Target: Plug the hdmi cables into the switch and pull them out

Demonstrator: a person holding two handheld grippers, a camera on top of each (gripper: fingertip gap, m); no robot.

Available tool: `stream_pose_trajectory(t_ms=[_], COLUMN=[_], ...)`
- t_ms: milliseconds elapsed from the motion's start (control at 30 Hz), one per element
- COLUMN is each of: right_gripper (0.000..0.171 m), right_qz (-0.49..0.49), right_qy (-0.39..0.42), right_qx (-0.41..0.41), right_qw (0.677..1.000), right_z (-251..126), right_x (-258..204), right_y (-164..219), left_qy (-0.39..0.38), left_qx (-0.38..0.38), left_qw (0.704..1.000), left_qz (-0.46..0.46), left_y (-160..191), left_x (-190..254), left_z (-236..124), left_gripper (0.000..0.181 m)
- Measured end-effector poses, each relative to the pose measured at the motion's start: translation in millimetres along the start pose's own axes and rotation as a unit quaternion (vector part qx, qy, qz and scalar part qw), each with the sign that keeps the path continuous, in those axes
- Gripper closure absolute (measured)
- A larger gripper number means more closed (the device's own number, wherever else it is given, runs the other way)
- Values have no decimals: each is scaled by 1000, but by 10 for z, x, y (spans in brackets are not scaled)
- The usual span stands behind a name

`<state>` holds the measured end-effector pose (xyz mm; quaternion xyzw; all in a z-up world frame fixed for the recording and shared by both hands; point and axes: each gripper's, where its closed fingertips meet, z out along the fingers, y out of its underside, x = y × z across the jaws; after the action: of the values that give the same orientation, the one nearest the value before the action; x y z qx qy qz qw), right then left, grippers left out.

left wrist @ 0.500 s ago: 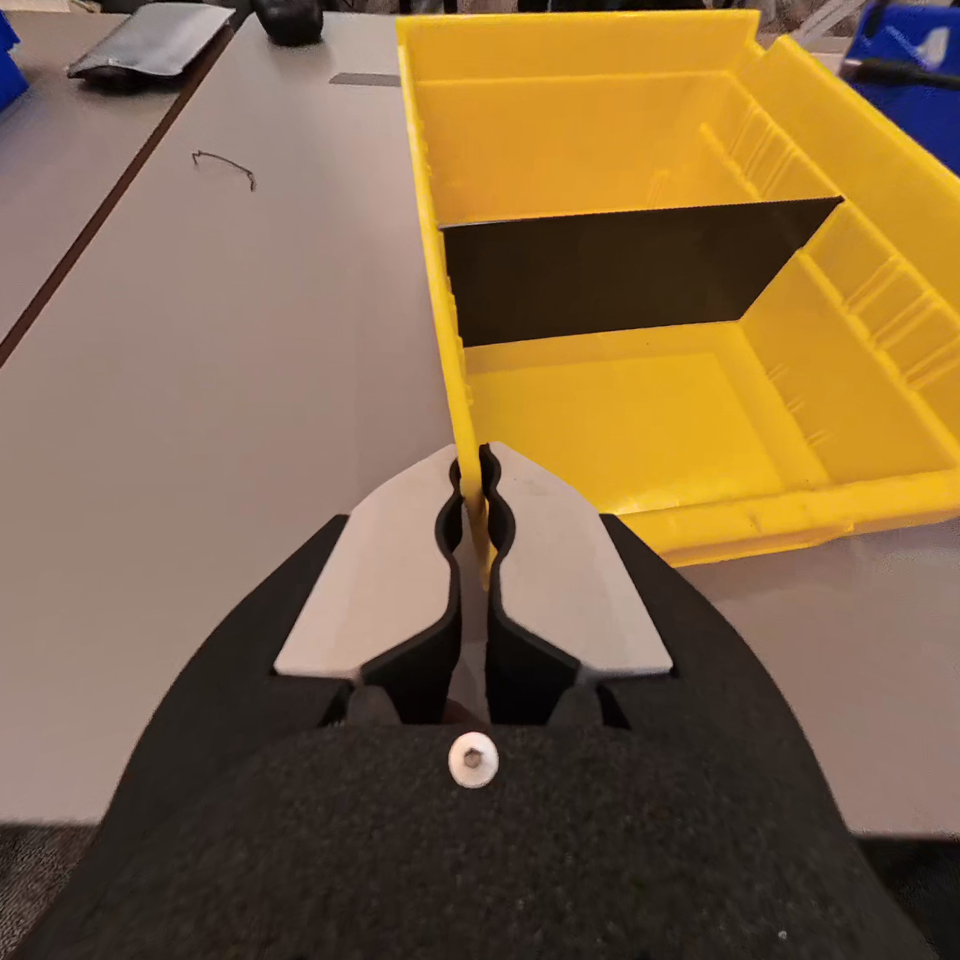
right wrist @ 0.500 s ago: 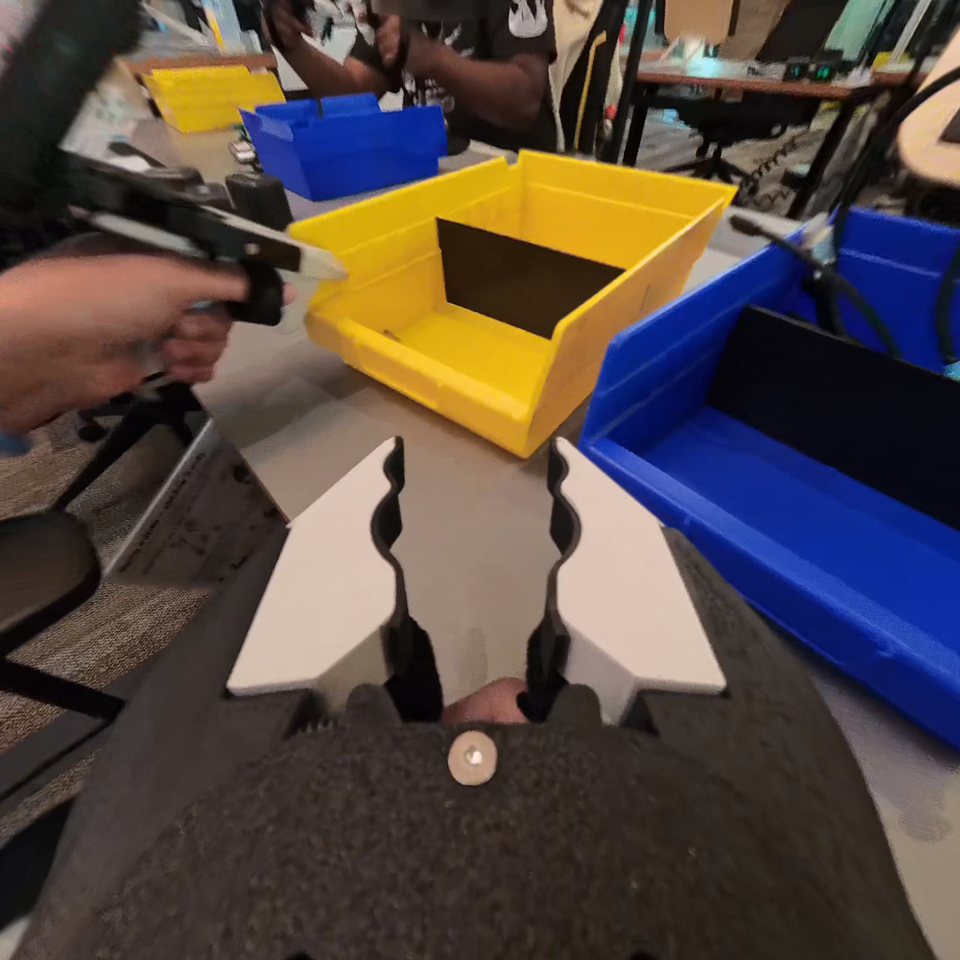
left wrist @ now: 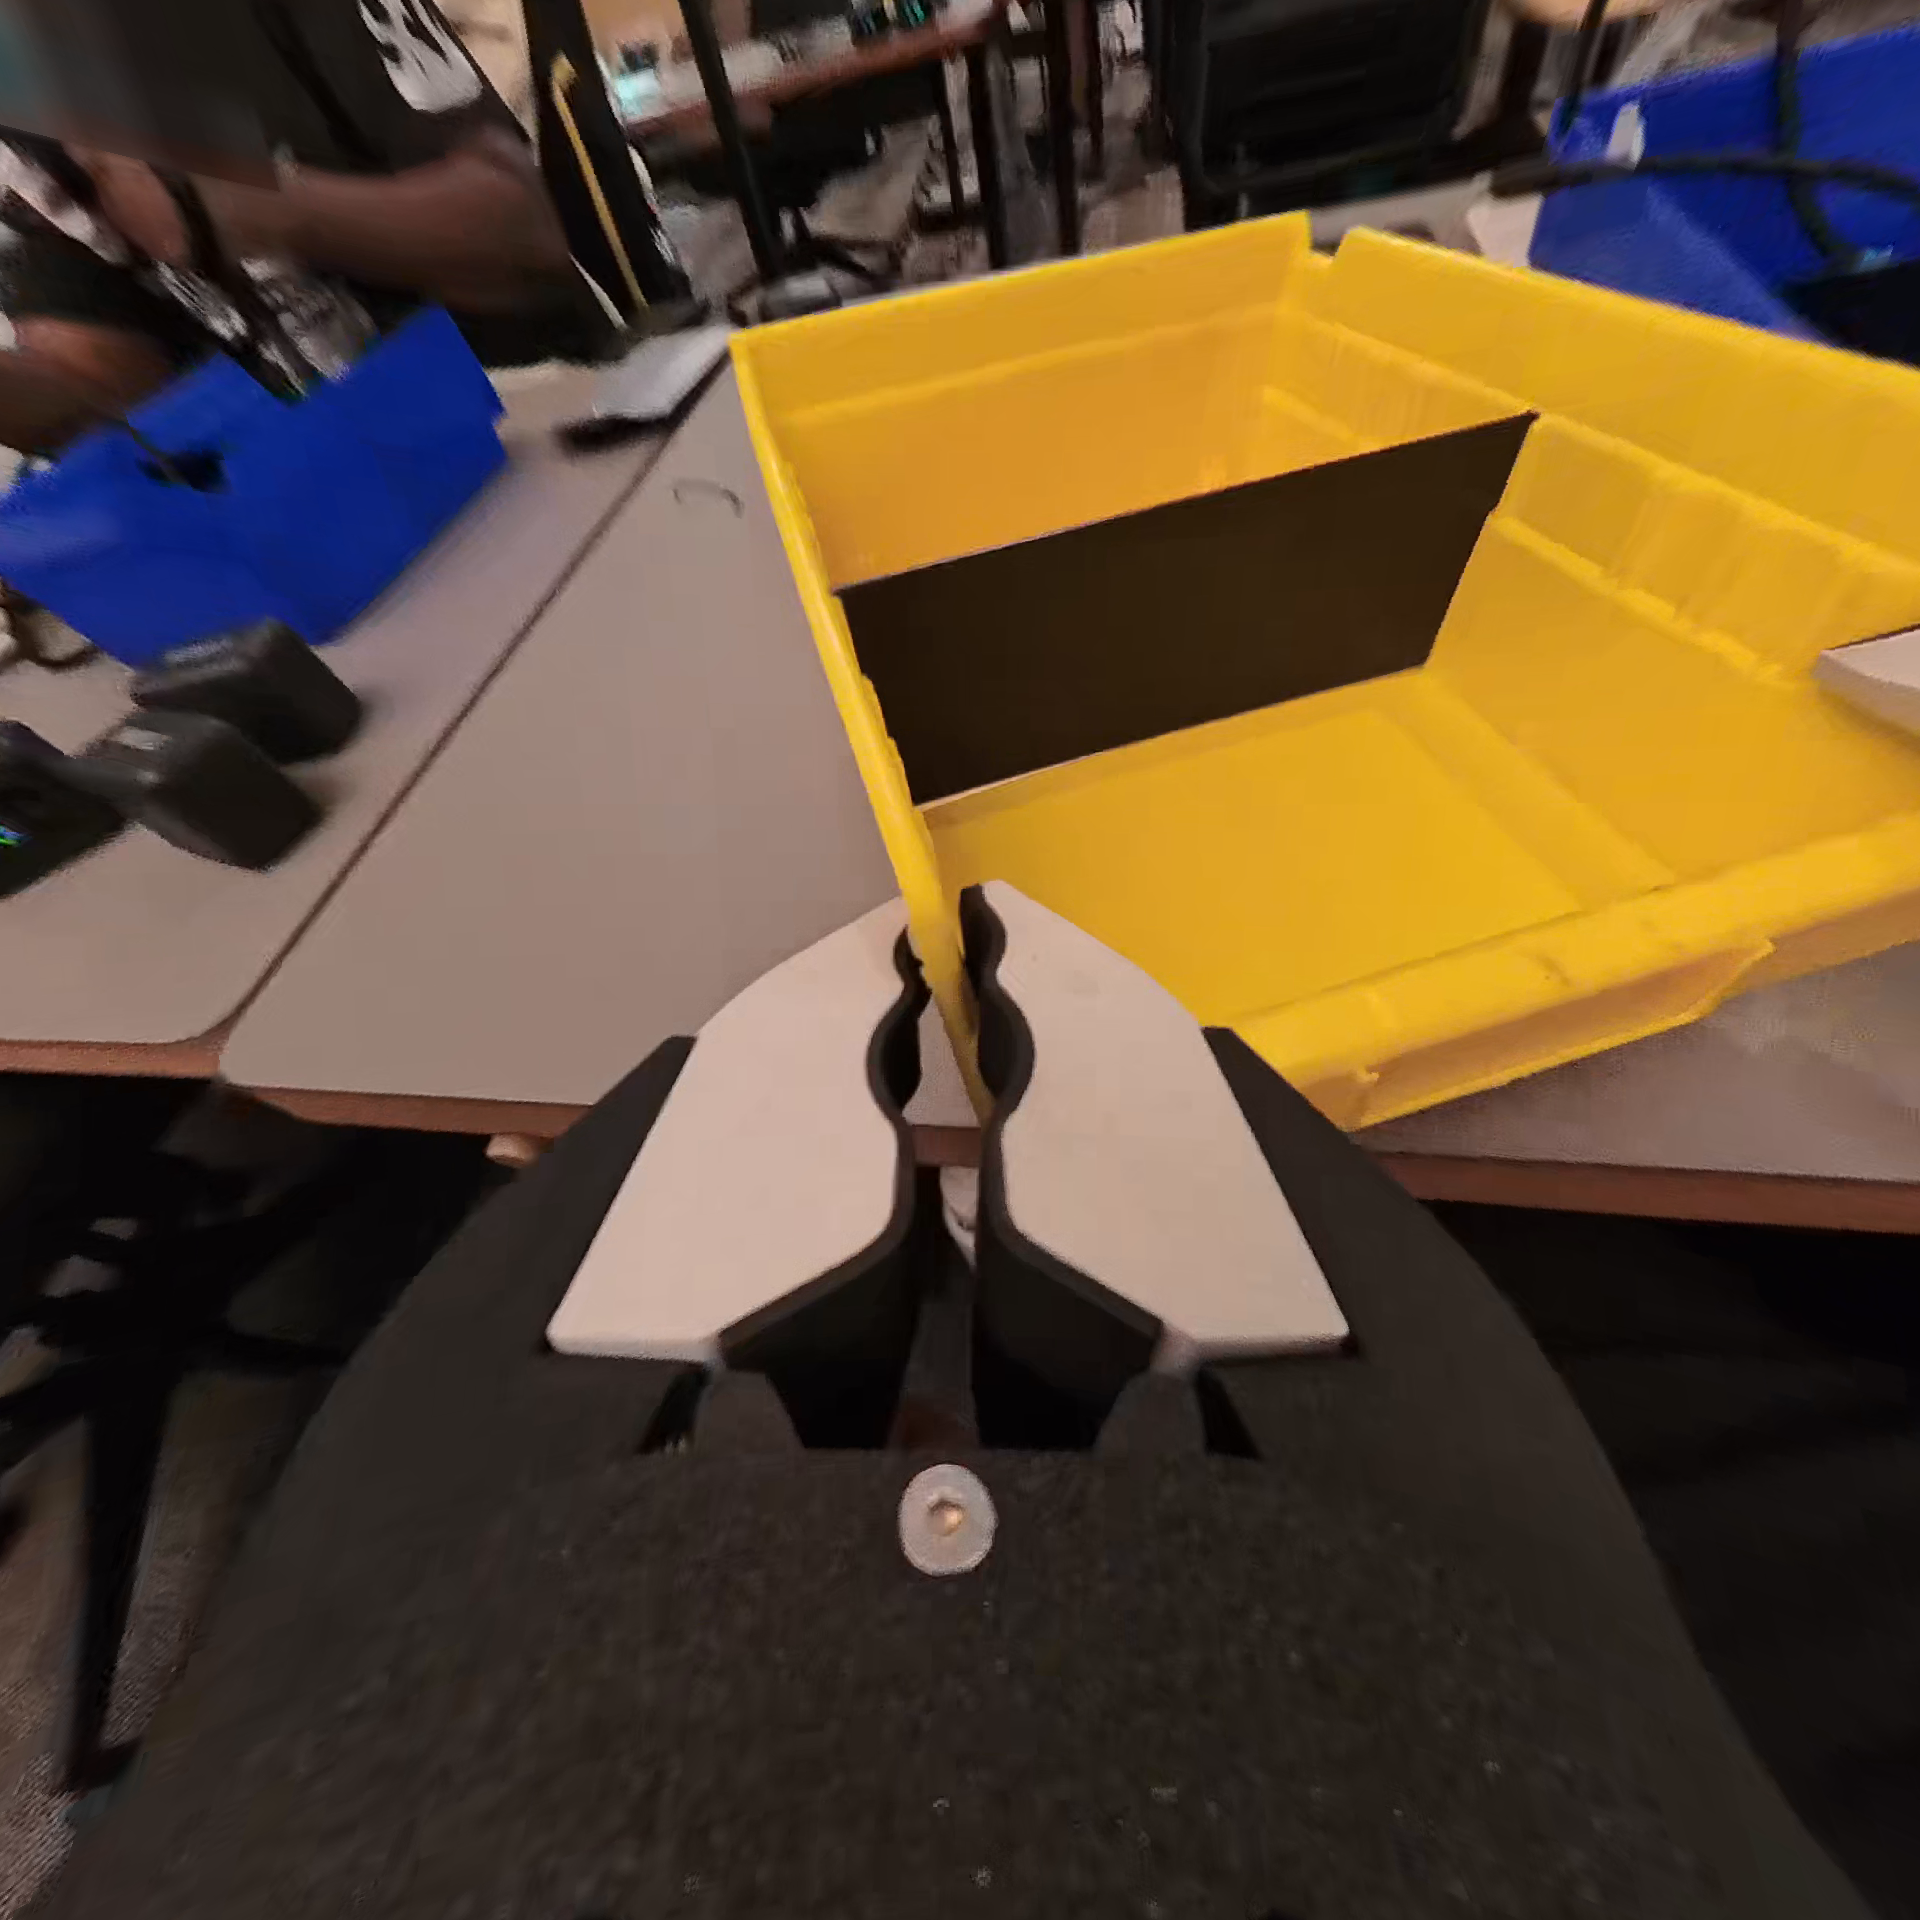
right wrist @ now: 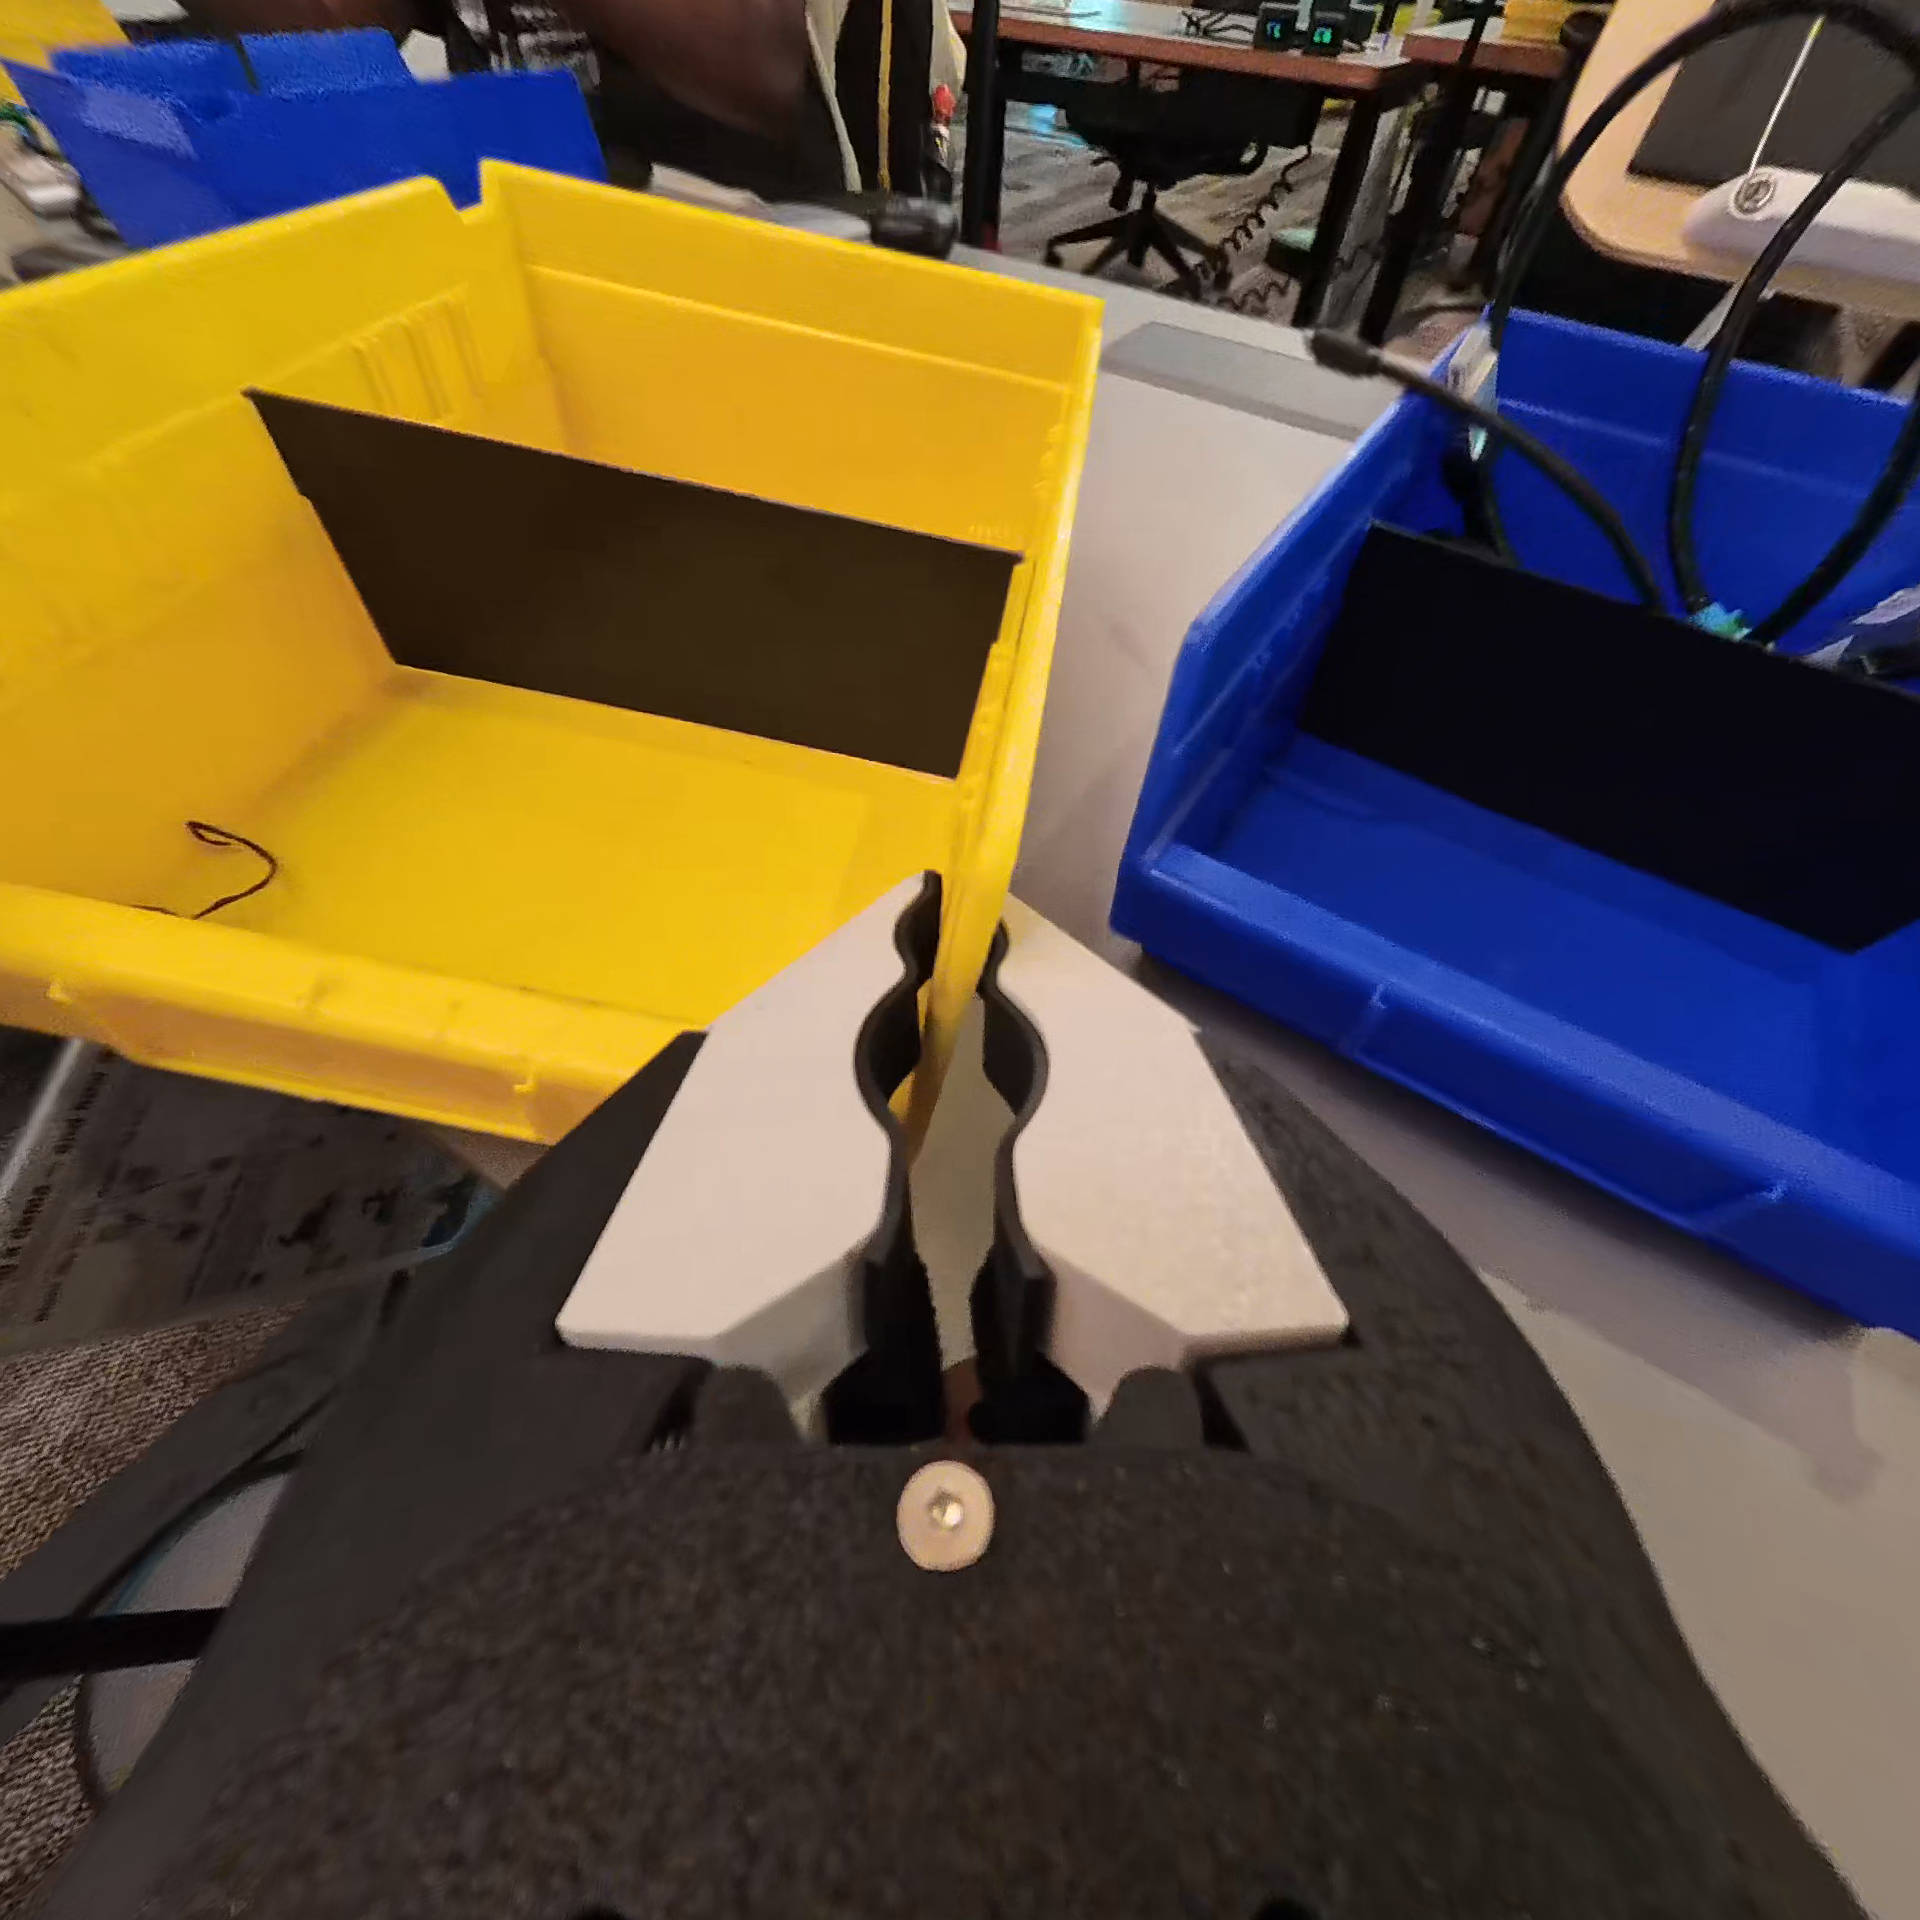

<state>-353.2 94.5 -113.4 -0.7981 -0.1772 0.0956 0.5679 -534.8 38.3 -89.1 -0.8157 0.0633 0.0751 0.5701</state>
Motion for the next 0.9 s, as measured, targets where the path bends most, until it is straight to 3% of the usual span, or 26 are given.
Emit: stream_pose_trajectory(t_ms=[133,267,433,567,700,800,900], right_gripper=[169,170,170,169,168,168,170], right_qz=[-19,-26,-3,16,37,92,91], right_qy=[19,59,140,235,301,331,328], right_qx=[70,142,204,230,191,151,71], right_qw=[997,988,969,944,933,927,938], right_z=[-249,-683,-1376,-1961,-2350,-2539,-2504], right_x=[176,653,1752,2833,4040,4827,5355], right_y=[-485,-1146,-1632,-1630,-1246,-699,17], left_qy=[-22,8,81,139,206,249,275], left_qx=[79,155,232,263,262,218,148], left_qw=[997,988,968,952,940,940,947], left_qz=[6,16,53,77,79,78,81], left_y=[-452,-1221,-2274,-2843,-2870,-2488,-2011], left_x=[95,450,1426,2572,3912,4875,5542], left_z=[-211,-348,-382,-321,-184,39,305], left_gripper=[176,175,175,176,174,173,174])
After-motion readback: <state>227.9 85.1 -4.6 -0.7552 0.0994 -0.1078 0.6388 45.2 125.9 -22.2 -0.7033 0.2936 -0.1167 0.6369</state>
